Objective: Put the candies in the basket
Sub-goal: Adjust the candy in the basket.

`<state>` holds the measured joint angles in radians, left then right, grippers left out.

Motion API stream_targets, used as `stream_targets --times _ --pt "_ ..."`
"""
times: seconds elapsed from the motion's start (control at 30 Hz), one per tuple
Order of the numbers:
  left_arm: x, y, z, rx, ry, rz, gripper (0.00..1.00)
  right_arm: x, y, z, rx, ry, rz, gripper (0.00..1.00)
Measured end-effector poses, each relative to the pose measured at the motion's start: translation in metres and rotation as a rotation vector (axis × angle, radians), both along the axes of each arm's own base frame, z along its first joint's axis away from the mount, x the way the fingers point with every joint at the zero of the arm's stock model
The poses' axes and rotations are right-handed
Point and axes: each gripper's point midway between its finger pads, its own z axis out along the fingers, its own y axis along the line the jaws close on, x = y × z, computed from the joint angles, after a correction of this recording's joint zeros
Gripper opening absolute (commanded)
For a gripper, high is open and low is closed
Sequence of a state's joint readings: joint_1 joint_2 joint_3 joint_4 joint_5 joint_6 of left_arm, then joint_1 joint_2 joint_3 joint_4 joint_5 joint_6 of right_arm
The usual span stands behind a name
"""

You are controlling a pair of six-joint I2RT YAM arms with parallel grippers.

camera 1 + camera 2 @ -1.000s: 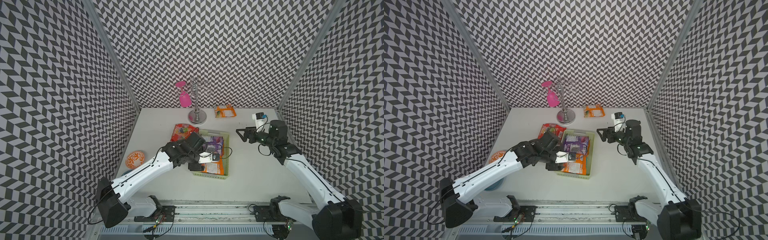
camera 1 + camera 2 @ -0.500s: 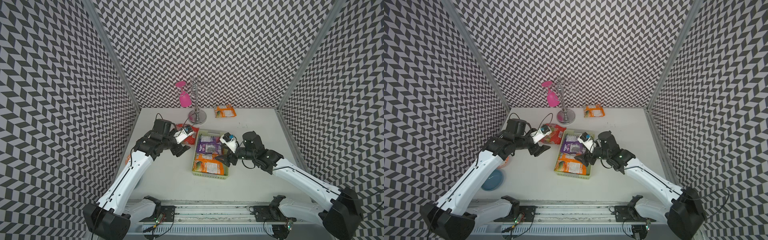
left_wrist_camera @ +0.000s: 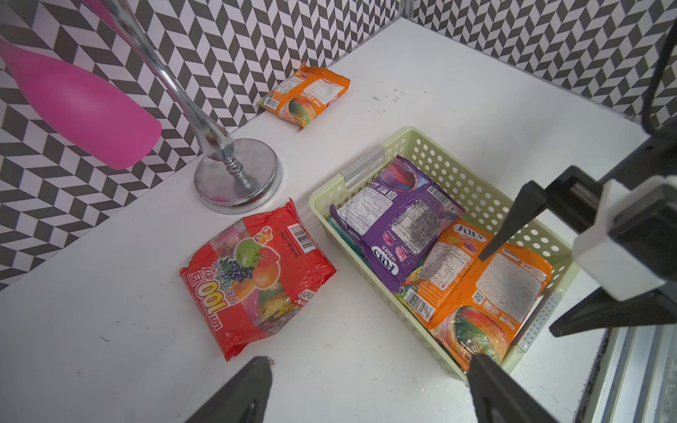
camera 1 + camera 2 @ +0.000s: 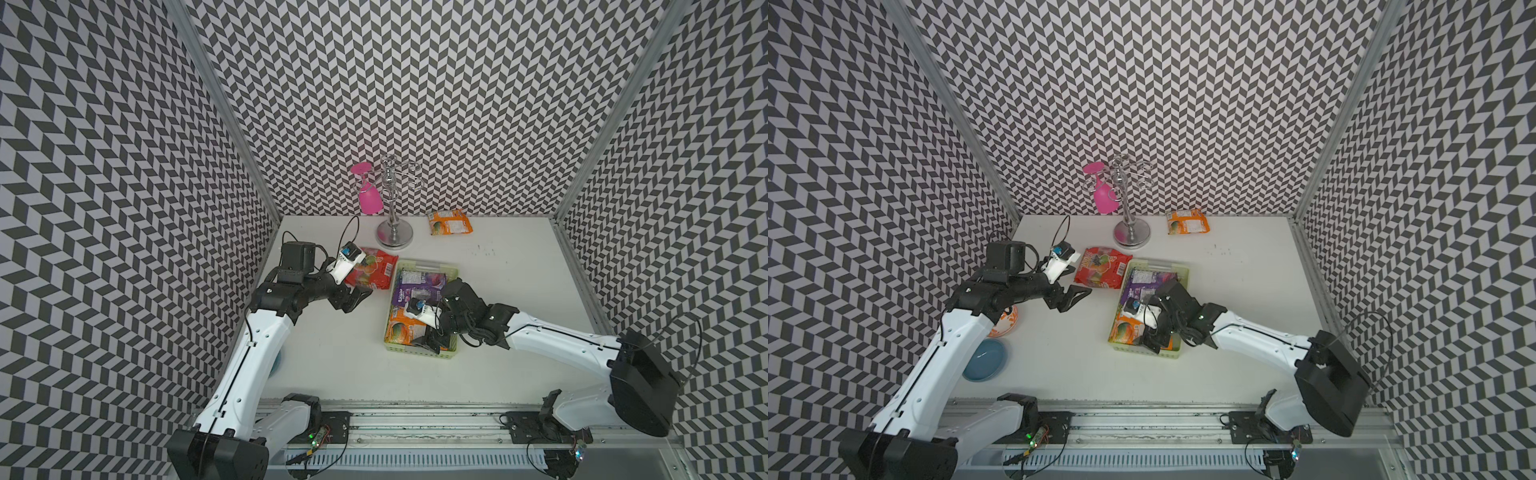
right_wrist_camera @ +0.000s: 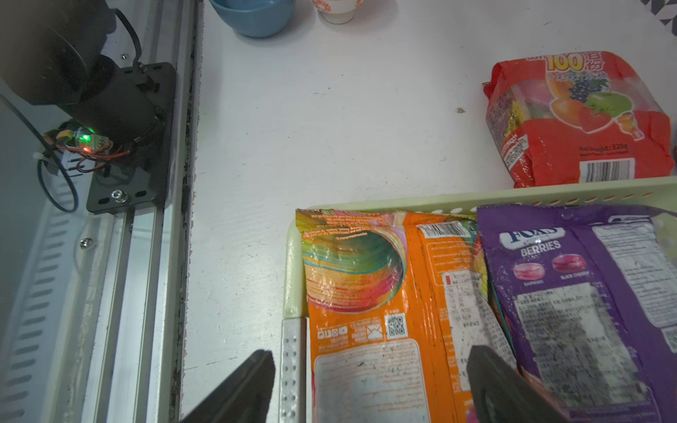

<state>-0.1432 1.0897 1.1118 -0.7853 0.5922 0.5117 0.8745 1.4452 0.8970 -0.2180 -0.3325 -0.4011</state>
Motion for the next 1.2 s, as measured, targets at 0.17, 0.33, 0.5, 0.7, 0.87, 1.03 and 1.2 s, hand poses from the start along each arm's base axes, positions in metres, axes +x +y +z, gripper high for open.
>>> stream_targets --times 0.17,0.33,0.5,0.7,0.87,1.03,1.2 --pt "-0.004 -0.006 0.003 -0.028 -0.002 -0.035 0.99 0.007 0.014 -0.003 -0.017 -0.021 -0.003 0.86" --pt "-0.005 -0.007 0.005 -0.041 -0.002 -0.047 0.99 0.014 0.016 -0.007 -0.034 -0.034 -0.022 0.86" --pt "-0.006 -0.008 0.005 -0.043 -0.005 -0.066 0.99 0.019 0.015 -0.017 -0.061 -0.038 -0.040 0.85" --pt "-0.010 -0.012 0.006 -0.049 -0.013 -0.103 0.99 0.023 0.014 -0.031 -0.101 -0.045 -0.052 0.84" --pt "-0.013 -0.014 0.006 -0.056 -0.011 -0.123 0.99 0.027 0.013 -0.035 -0.125 -0.088 -0.068 0.83" --pt "-0.014 -0.013 0.006 -0.059 -0.009 -0.125 0.99 0.032 0.011 -0.038 -0.148 -0.144 -0.098 0.82" --pt "-0.014 -0.014 0.007 -0.064 -0.009 -0.130 0.99 0.031 0.010 -0.039 -0.167 -0.179 -0.103 0.84"
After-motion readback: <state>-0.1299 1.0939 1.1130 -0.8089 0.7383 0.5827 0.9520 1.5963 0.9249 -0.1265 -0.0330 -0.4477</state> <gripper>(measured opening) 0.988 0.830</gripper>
